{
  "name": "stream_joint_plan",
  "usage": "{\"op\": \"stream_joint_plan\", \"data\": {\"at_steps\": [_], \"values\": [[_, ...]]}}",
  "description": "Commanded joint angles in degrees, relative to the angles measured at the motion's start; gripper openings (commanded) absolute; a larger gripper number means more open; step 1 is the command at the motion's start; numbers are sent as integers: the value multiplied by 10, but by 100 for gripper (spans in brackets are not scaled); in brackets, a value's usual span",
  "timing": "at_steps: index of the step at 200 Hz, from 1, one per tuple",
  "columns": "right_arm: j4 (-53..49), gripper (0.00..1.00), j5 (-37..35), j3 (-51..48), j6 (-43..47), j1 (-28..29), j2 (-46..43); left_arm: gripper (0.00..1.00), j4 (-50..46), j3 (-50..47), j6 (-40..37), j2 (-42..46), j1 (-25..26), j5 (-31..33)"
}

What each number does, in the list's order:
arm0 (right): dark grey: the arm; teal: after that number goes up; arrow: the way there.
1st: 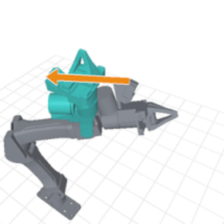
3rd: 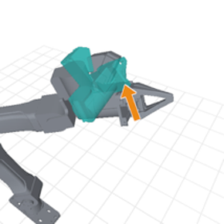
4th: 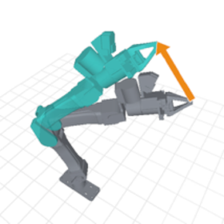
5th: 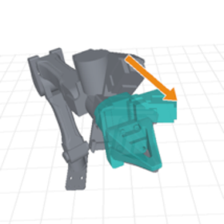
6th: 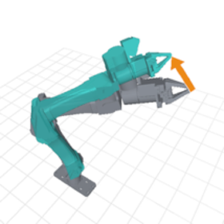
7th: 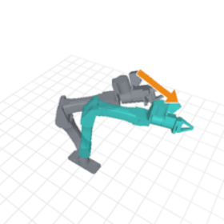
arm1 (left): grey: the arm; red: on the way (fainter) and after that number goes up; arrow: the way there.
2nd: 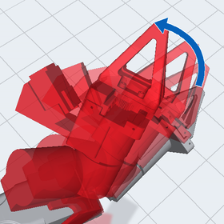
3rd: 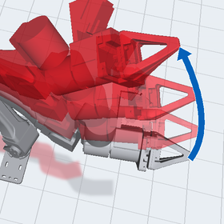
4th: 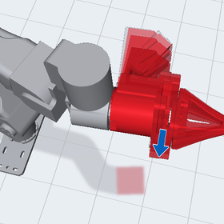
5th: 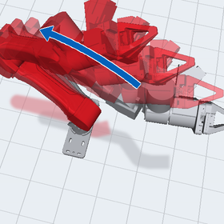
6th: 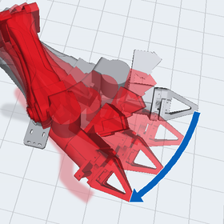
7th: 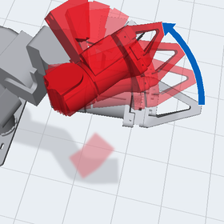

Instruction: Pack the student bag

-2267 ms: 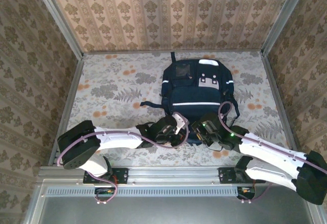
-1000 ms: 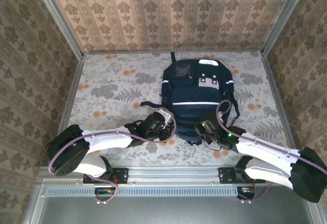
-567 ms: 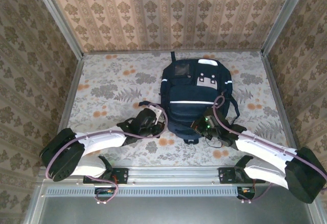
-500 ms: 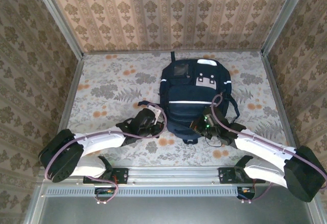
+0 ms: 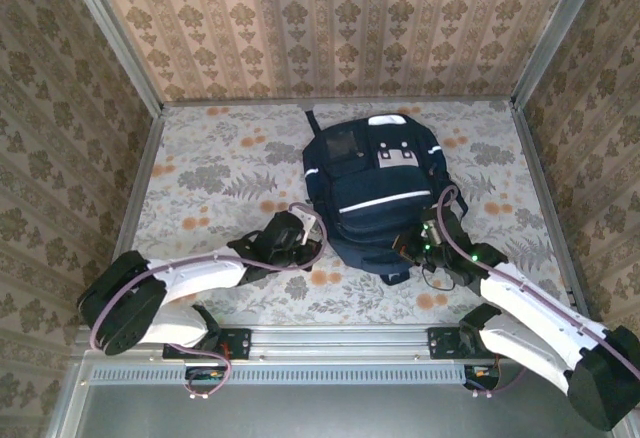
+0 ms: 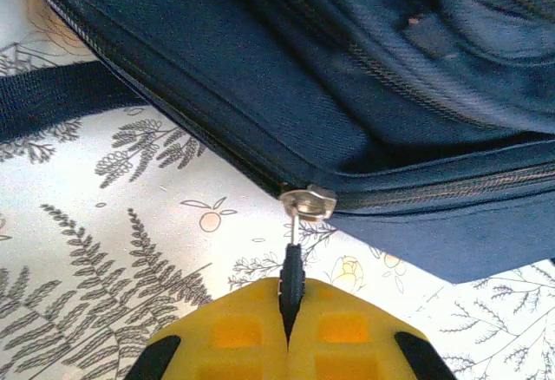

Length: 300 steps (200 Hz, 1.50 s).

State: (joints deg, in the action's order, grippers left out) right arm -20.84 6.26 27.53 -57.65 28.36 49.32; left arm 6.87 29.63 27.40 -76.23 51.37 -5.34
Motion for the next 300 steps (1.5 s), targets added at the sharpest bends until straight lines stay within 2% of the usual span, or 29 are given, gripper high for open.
{"op": "stream_joint_plan", "data": {"at_steps": [1,13,28,45,58,85,119,155,212,270,300], "values": [[-69,2,-72,0,44,-27,-16,0,-22,25,7,-33,3,17],[-78,9,-75,10,55,-30,-13,0,-22,44,3,-53,20,16],[-94,27,-81,28,58,-30,-9,0,-18,62,7,-73,38,14],[-136,34,-102,51,58,-30,-13,0,-4,69,19,-84,51,8],[-153,35,-117,60,46,-30,-29,0,-2,75,21,-91,64,8],[-154,37,-96,64,4,-27,-63,0,-7,86,19,-96,91,6],[-49,37,-20,12,-145,2,-69,0,-2,101,16,-108,109,-5],[-51,37,-92,33,-222,85,-54,0,14,115,8,-111,125,-22],[2,39,-123,-13,-397,150,-41,0,43,131,-8,-117,154,-50],[36,47,-153,-30,-470,179,-7,0,53,137,-16,-122,172,-53],[52,48,-177,-30,-481,183,25,0,62,131,-13,-122,172,-54]]}}
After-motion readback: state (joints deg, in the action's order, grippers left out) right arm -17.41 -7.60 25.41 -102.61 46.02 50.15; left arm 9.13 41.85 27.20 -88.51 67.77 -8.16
